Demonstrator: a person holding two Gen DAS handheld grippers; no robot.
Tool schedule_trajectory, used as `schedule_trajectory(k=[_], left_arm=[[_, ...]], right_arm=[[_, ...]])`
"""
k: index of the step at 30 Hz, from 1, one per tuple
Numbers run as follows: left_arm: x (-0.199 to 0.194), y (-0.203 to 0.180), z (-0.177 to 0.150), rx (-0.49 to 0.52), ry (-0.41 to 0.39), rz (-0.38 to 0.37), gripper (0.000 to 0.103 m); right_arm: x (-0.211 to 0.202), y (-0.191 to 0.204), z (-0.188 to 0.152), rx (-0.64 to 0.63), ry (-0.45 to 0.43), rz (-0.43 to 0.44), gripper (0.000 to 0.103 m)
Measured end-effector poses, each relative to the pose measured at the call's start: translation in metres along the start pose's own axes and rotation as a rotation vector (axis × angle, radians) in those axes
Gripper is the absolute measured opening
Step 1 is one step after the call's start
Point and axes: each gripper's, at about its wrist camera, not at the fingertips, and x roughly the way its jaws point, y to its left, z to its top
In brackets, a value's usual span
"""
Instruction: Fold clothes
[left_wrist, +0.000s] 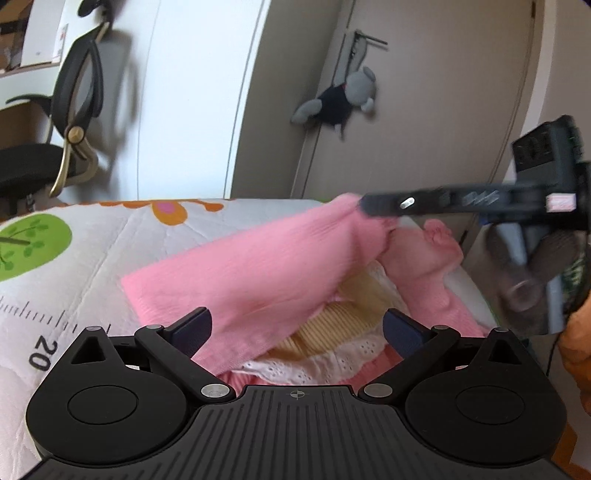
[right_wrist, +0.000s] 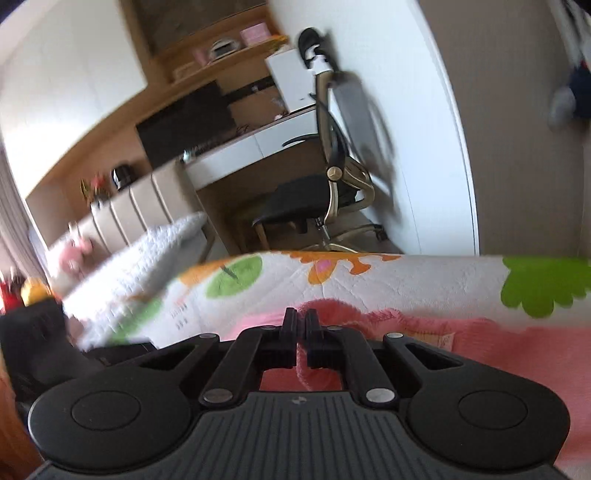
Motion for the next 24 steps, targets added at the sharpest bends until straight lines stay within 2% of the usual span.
schedule_trajectory(k=[1, 4, 5, 7, 9, 11, 12, 15, 18, 20, 22, 23, 24], left_arm=[[0.004, 0.002, -0.001, -0.01, 0.009, -0.008, 0.102], [0.018, 0.005, -0.007, -0.032, 0.058, -0.027, 0.102], [0.024, 0.007, -0.01, -0.035, 0.079, -0.025, 0.102], [0.032, 0.008, -0.015, -0.04, 0.111, -0.014, 0.102], [0.034, 0.009, -0.017, -0.04, 0.117, -0.013, 0.102], [0.035, 0.01, -0.016, -0.048, 0.118, -0.015, 0.103], [0.036, 0.01, -0.015, -0.057, 0.119, -0.013, 0.103], [0.033, 0.01, -0.014, -0.091, 0.118, -0.008, 0.103], [0.026, 0.012, -0.012, -0.119, 0.115, -0.013, 0.103], [0.02, 0.011, -0.012, -0.115, 0.112, -0.022, 0.103], [0.019, 0.011, -0.012, -0.114, 0.114, -0.02, 0.103], [0.02, 0.011, -0.012, -0.115, 0.116, -0.019, 0.103], [0.02, 0.012, -0.013, -0.121, 0.118, -0.019, 0.103]], right_arm=[[0.004, -0.005, 0.001, -0.003, 0.006, -0.051, 0.004], [0.025, -0.008, -0.013, -0.198, 0.035, -0.376, 0.005], [0.028, -0.006, -0.019, -0.266, 0.03, -0.459, 0.008], [0.018, 0.001, -0.026, -0.286, 0.004, -0.41, 0.008], [0.006, 0.01, -0.031, -0.269, -0.018, -0.261, 0.009], [0.01, 0.023, -0.04, -0.296, -0.001, -0.186, 0.009], [0.018, 0.027, -0.044, -0.313, 0.03, -0.192, 0.009], [0.046, 0.016, -0.058, -0.352, 0.139, -0.31, 0.006], [0.037, 0.006, -0.058, -0.395, 0.111, -0.396, 0.009], [0.008, -0.004, -0.045, -0.313, 0.041, -0.394, 0.011], [-0.023, -0.015, -0.029, -0.219, -0.034, -0.38, 0.031], [-0.042, -0.032, -0.025, -0.152, -0.081, -0.425, 0.049], [-0.063, -0.051, -0.022, -0.077, -0.131, -0.487, 0.055]])
